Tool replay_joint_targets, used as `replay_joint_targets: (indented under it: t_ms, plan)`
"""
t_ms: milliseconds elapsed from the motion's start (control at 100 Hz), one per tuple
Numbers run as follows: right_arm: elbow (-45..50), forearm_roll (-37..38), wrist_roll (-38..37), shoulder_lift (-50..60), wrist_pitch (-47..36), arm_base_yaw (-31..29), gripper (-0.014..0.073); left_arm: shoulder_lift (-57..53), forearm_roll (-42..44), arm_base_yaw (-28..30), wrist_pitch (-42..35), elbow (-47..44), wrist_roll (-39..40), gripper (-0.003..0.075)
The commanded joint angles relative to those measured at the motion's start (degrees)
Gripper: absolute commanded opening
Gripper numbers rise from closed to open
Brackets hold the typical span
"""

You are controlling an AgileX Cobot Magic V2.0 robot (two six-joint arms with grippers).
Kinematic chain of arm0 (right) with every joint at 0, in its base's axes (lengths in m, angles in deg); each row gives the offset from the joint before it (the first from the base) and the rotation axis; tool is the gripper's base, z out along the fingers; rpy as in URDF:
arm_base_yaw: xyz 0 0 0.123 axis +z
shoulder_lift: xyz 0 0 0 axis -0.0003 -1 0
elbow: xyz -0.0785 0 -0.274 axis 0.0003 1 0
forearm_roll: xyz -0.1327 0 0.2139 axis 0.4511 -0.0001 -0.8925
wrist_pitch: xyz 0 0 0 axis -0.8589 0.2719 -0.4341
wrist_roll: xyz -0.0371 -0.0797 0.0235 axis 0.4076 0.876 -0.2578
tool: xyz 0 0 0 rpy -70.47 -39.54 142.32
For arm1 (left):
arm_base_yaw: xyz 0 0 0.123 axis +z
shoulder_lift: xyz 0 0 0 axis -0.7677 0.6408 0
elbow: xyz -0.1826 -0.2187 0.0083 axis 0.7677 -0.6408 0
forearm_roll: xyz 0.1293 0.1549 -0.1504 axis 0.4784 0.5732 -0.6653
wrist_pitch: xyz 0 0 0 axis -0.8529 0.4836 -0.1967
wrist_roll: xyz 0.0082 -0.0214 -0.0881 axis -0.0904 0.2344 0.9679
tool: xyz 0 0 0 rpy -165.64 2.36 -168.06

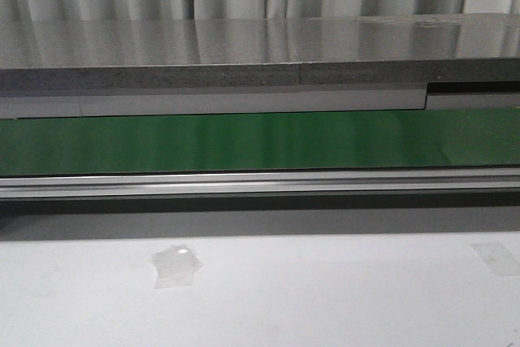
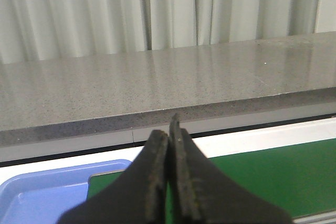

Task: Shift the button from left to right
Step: 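Lower the button into the green bin and open the right gripper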

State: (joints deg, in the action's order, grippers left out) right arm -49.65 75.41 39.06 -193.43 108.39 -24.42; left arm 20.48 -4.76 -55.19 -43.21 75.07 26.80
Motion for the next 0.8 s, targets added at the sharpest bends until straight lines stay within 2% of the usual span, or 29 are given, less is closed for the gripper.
replay_joint_targets:
  t_ms: [0,100,450,640,790]
  plan:
    - [-1.9,-0.41,0.53,3.11,-0.73,-0.28,0.0374,0.44,-0.78,-0.26,-3.72,1.6,0.29,-0.002]
    - [-1.9,-0.41,0.53,3.11,-0.59,-0.28,0.0408,0.44,-0.78,-0.26,-3.72,1.6,0.29,-0.002]
    - [-2.53,-0.5,0.08,5.26,-0.99,-0.28,0.0409,0.44,-0.78,-0.26,-3.72,1.6,0.29,-0.002]
    - [-4.67,-5.73,-0.35,8.96,-2.32,0.37,0.0409,0.44,-0.78,-0.26,-3.72,1.6,0.29,-0.002]
    - [-4.82,-8.79,-0.35,12.87,-5.12,3.21,0.0409,0.44,-0.78,-0.26,-3.72,1.6,0.29,-0.002]
